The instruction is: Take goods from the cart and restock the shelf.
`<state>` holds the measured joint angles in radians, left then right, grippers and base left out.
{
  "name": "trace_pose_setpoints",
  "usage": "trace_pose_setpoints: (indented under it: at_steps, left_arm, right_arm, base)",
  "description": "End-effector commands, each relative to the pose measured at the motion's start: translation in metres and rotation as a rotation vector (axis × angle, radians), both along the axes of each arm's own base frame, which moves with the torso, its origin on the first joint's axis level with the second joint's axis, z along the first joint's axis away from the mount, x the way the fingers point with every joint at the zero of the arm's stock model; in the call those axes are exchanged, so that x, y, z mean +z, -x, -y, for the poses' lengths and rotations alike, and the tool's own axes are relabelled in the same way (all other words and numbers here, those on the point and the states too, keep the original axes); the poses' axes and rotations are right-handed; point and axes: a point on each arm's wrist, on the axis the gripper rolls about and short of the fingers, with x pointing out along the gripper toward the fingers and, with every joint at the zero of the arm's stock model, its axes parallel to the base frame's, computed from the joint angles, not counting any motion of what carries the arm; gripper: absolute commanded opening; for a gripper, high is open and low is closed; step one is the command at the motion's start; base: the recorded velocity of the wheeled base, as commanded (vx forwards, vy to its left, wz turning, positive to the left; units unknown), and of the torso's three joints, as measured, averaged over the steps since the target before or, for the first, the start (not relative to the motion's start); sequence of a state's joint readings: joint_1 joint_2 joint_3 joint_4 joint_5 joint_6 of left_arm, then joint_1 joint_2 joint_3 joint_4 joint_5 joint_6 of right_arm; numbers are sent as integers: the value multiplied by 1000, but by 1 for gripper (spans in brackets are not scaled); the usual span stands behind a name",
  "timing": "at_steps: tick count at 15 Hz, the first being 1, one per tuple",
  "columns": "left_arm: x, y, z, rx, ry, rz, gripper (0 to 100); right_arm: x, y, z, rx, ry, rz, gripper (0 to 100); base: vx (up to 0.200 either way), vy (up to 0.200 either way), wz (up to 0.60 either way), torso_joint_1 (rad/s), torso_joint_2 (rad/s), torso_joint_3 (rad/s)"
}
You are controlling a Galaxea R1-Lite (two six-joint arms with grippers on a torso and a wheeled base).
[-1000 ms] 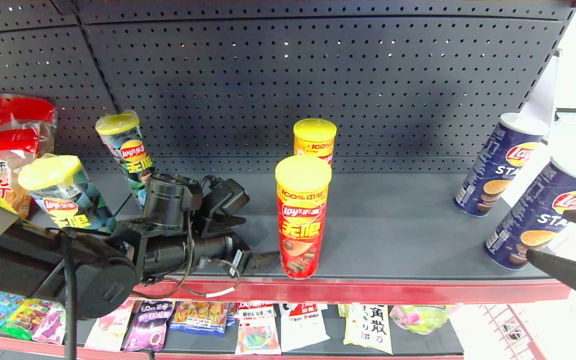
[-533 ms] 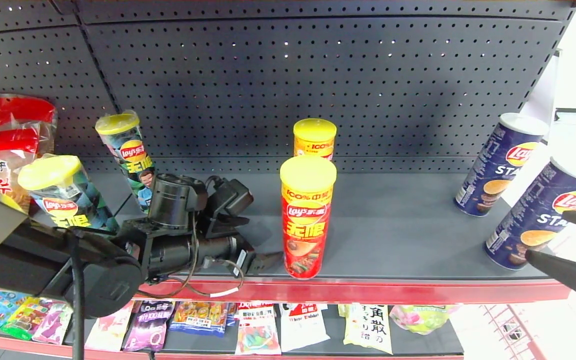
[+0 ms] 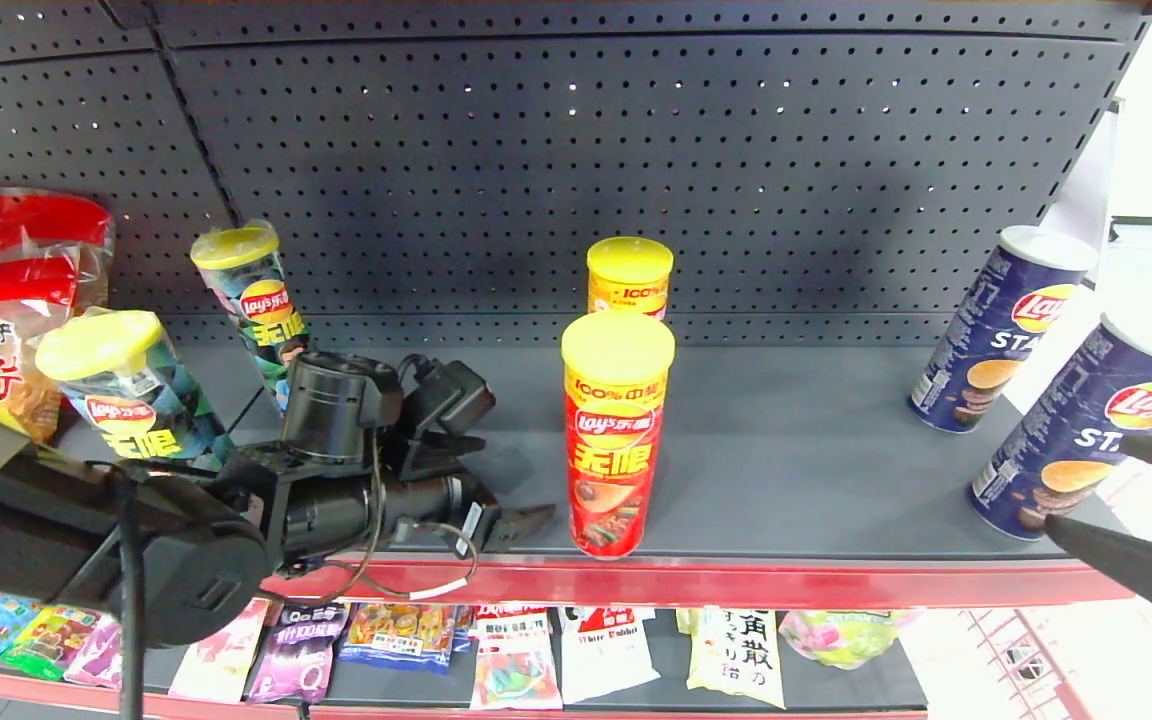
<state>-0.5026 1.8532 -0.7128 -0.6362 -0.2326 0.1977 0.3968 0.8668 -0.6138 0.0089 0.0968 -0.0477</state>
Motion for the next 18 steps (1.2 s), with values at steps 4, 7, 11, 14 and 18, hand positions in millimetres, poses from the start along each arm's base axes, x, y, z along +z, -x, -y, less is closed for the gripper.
trace_pose_setpoints:
  at_steps: [4, 7, 11, 14, 18]
  left_arm:
    - [33, 71, -66, 121, 40, 79, 100]
    - [34, 130, -108, 230, 60, 84, 100]
    - [37, 215, -136, 307, 97, -3, 100]
    - [22, 274, -151, 341, 95, -9, 100]
    - [5, 315, -161, 505, 119, -68, 100]
  right_arm:
    - [-29, 17, 12, -61, 18, -35, 100]
    - [-48, 38, 20, -73, 14, -14, 100]
    - [-70, 77, 36, -170, 50, -29, 100]
    - [-84, 105, 47, -298, 87, -34, 100]
    - [-101, 122, 45, -594, 126, -91, 100]
  base:
    - [0, 0, 0, 0, 0, 0]
    - [0, 0, 0, 0, 0, 0]
    - [0, 0, 0, 0, 0, 0]
    - [0, 0, 0, 0, 0, 0]
    - [0, 0, 0, 0, 0, 0]
